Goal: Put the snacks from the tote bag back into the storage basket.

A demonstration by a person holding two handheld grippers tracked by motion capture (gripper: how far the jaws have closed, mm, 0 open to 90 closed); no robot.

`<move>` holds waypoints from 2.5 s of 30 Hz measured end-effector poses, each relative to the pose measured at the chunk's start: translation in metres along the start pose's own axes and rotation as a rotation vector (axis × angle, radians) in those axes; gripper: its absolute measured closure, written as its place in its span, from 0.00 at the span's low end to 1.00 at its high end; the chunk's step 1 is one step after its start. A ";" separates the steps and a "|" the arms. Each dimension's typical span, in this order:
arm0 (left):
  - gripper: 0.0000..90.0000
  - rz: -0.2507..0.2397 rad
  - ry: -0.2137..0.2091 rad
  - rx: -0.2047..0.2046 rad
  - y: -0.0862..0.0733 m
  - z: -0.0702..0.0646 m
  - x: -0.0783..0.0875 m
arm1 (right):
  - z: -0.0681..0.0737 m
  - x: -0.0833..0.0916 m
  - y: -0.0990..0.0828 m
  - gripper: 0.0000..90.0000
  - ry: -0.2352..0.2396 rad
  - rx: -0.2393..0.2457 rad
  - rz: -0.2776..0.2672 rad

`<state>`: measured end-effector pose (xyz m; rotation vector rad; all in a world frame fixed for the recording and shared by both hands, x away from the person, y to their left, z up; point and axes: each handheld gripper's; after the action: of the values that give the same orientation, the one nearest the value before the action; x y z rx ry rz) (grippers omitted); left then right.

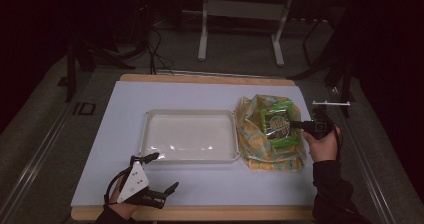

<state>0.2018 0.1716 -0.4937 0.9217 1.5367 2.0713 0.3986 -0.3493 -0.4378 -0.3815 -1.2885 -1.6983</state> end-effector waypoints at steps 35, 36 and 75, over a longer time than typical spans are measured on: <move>0.00 0.000 0.000 -0.003 0.000 -0.001 0.000 | -0.021 0.063 -0.004 0.99 -0.022 -0.057 -0.119; 0.00 0.000 0.000 -0.003 0.000 -0.001 0.000 | -0.021 0.064 -0.004 0.99 -0.021 -0.056 -0.122; 0.00 -0.002 0.002 -0.009 0.001 -0.001 0.000 | 0.040 0.092 0.036 0.99 0.041 0.027 -0.210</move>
<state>0.2011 0.1712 -0.4932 0.9153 1.5278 2.0762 0.3697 -0.3592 -0.3363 -0.1990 -1.3584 -1.8507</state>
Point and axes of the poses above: each handheld gripper's, and its own axes: x roughly backward along the jaws, y roughly out of its top, z roughly to its left, and after that the axes turned 3 degrees about y, right-handed
